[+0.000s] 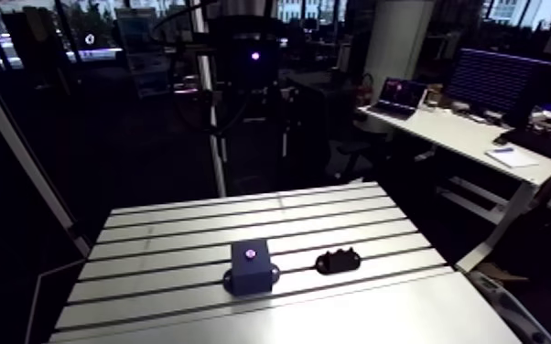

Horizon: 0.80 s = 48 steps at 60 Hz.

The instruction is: Pick up the M10 bolt and insert it into the hole until fully seated.

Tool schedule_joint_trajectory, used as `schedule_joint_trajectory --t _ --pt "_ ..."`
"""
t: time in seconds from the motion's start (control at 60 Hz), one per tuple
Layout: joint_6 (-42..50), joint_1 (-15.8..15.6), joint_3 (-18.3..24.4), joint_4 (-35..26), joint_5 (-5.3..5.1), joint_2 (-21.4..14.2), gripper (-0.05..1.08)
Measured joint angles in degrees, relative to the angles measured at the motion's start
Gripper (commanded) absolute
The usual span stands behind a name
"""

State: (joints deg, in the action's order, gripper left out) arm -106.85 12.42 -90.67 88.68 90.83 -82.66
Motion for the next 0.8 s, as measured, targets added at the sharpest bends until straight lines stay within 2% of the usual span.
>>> schedule_joint_trajectory --t 0.383,0.567,0.8 --pt "0.53 0.09 10.43 -8.69 0.57 0.92 0.01" --pt "0.67 0.13 11.76 -9.74 0.75 1.18 0.01" --pt "3.37 -0.06 11.18 -9.25 0.82 0.82 0.01"
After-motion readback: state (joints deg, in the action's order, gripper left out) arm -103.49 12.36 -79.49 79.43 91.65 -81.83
